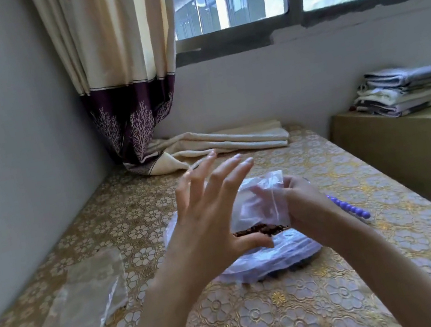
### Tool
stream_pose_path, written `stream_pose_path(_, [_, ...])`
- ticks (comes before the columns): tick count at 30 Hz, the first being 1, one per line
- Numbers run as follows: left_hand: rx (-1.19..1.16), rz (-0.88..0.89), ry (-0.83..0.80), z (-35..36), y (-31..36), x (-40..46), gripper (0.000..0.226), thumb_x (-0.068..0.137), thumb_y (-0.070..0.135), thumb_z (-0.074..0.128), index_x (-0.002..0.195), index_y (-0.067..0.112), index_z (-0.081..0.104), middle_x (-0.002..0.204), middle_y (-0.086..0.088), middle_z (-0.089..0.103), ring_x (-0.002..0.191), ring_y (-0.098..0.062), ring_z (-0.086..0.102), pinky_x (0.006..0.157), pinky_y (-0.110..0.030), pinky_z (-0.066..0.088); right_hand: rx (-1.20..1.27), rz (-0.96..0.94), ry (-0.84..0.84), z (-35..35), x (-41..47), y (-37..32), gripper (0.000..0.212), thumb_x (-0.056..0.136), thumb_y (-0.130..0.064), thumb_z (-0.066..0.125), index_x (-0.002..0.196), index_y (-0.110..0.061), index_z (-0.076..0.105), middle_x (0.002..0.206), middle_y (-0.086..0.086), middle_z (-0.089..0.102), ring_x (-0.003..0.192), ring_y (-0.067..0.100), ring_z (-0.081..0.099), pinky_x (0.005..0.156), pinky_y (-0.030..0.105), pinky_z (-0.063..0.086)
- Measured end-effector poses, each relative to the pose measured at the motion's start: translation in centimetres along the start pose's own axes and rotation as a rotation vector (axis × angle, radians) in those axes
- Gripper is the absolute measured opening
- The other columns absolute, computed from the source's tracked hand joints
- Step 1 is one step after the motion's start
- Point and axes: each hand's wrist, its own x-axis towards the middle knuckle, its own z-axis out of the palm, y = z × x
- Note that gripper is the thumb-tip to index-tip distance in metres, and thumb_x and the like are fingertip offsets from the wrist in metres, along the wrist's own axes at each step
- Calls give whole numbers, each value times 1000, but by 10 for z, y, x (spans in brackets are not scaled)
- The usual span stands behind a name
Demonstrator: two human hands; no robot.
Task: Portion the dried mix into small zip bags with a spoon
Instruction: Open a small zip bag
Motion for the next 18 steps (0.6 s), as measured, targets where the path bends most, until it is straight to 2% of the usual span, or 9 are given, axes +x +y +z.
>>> stream_pose_path(2, [12, -16, -57, -6, -4, -7, 97, 60, 67, 63, 140, 33, 19, 143, 4, 38, 141, -17, 15, 113, -50, 4, 11, 25, -111, 7, -4, -1, 33, 82, -12, 67, 103, 12, 58, 75, 11, 67, 72, 26, 59, 71, 38, 42])
stream_pose_path(4, [-15, -30, -79, -11, -8, -15, 89, 63, 65, 62, 137, 35, 23, 135, 4, 48, 136, -15, 29, 112, -49, 3, 22, 56, -217, 13, -9, 0, 39, 78, -17, 68, 105, 10, 60, 74, 9, 66, 67, 19, 60, 63, 28, 47])
stream_pose_path(7, [-44, -77, -62, -13, -12, -30, 76, 64, 56, 64, 129, 23, 41, 112, 5, 60, 103, -9, 54, 108, -49, 21, -102, 15, -275, 21, -17, 4, 22, 85, -13, 65, 98, 5, 62, 72, 14, 59, 57, 17, 53, 50, 21, 43])
stream_pose_path(9, [-64, -143, -65, -13, -15, -40, 70, 65, 49, 67, 125, 17, 48, 96, 12, 52, 87, -6, 52, 98, -43, 40, -357, -128, -199, 23, -20, 9, 20, 84, -15, 67, 100, -4, 62, 72, 12, 64, 50, 10, 54, 46, 17, 43])
stream_pose_path(10, [-65, -176, -89, -14, -16, -45, 68, 67, 45, 68, 126, 17, 48, 93, 14, 46, 80, -2, 49, 92, -36, 45, -523, -250, -97, 23, -21, 13, 21, 82, -16, 69, 100, -7, 62, 73, 7, 65, 51, 5, 55, 49, 14, 44])
stream_pose_path(12, [-64, -217, -126, -14, -19, -53, 70, 69, 40, 72, 129, 19, 45, 88, 20, 38, 73, 4, 44, 80, -21, 43, -680, -528, 97, 23, -25, 18, 15, 77, -11, 74, 89, -11, 64, 70, -3, 61, 60, 3, 56, 58, 11, 43])
stream_pose_path(14, [-86, -237, -125, -13, -20, -57, 73, 68, 43, 70, 132, 20, 42, 85, 25, 34, 75, 12, 39, 75, -15, 34, -624, -654, 64, 24, -29, 22, 17, 74, -2, 74, 77, -15, 64, 72, -7, 60, 66, 6, 58, 63, 13, 45])
stream_pose_path(16, [-124, -250, -130, -12, -19, -58, 75, 67, 48, 67, 132, 22, 40, 86, 27, 33, 78, 12, 39, 77, -15, 30, -550, -650, -49, 28, -32, 26, 17, 75, 4, 72, 72, -12, 66, 75, -4, 63, 66, 8, 60, 64, 17, 48])
stream_pose_path(18, [-149, -253, -151, -11, -18, -58, 75, 68, 49, 69, 132, 25, 38, 87, 25, 34, 80, 5, 39, 80, -15, 29, -491, -603, -128, 31, -35, 25, 7, 75, 3, 73, 78, -2, 70, 78, 2, 66, 68, 8, 62, 65, 18, 48])
